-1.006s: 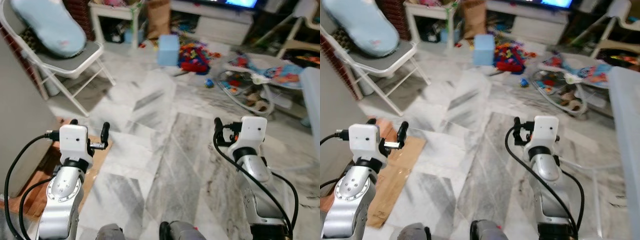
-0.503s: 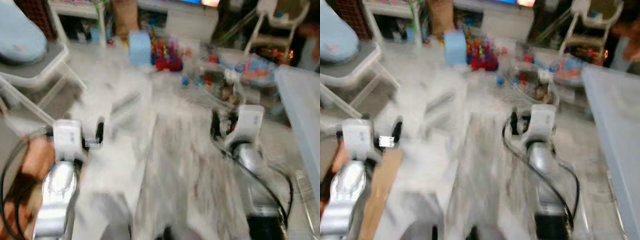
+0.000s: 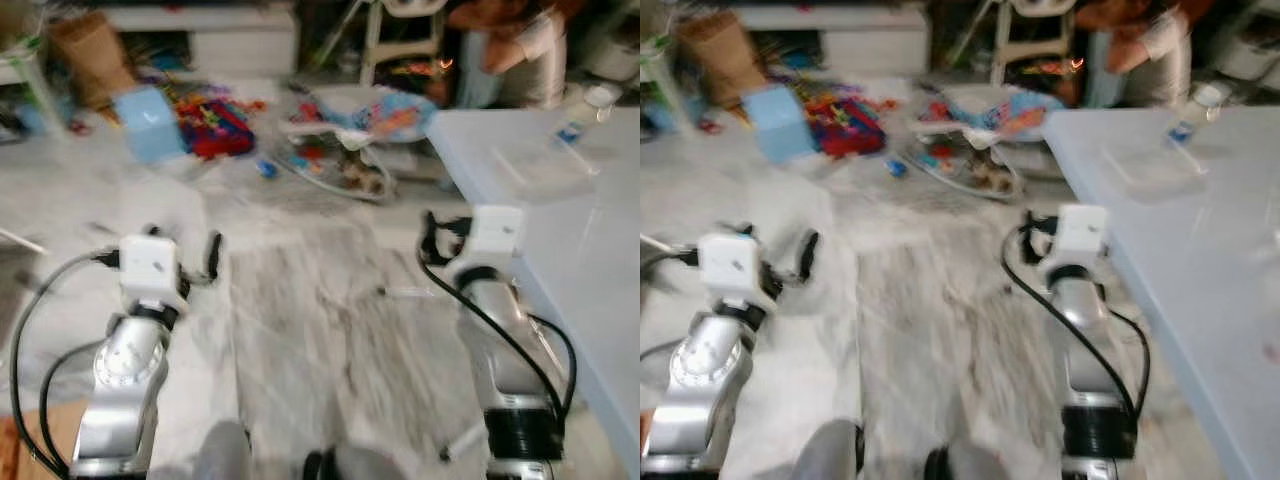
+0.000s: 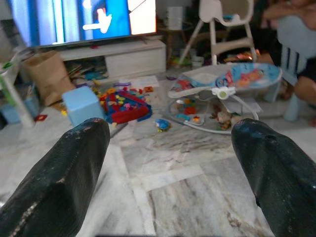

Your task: Restocking fridge

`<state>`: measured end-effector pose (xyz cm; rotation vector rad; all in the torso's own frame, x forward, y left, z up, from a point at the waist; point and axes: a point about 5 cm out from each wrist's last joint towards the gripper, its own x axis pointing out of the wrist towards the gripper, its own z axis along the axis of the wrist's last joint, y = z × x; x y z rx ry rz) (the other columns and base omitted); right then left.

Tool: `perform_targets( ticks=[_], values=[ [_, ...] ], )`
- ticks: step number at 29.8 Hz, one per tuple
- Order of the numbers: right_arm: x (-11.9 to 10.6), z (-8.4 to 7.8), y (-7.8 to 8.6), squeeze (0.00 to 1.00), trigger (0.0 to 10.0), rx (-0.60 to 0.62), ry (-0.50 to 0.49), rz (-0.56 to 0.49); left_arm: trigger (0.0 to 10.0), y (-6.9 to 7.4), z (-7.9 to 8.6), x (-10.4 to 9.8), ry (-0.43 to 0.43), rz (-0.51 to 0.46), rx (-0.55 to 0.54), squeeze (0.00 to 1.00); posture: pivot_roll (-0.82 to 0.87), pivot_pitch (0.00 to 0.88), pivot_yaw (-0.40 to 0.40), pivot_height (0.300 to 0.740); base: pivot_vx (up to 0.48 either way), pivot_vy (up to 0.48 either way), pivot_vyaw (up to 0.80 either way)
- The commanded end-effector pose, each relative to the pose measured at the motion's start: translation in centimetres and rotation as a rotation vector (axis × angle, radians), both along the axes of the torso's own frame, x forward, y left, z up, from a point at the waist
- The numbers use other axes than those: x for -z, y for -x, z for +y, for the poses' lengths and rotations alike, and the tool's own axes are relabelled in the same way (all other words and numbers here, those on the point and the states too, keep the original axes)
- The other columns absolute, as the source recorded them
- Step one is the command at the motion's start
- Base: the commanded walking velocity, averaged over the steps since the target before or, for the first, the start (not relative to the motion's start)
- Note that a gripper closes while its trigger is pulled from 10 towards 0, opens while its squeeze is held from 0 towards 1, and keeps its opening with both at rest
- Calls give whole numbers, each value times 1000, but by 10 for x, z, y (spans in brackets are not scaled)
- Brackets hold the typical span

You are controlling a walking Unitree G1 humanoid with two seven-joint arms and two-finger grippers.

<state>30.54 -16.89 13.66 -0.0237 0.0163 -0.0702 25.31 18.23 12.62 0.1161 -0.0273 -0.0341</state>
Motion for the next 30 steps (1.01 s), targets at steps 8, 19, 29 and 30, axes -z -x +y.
perform_targets(
  ticks=[8,19,29,30],
  values=[
    [5,-19,-6,0,10000,105,-32,30,10000,-3,-9,4,19,20,40,0,42,157,-76,740,417,0,-800],
    [5,-16,-9,0,10000,105,-50,23,10000,-6,-10,4,29,22,39,0,44,153,-78,740,433,0,-725],
    [-1,-11,-16,0,10000,72,-57,-10,10000,-6,-9,4,52,26,27,0,48,150,-80,740,313,336,0],
    [-1,-11,-16,0,10000,70,-59,-10,10000,-6,-9,4,55,27,26,0,48,150,-80,740,0,428,0]
  ],
)
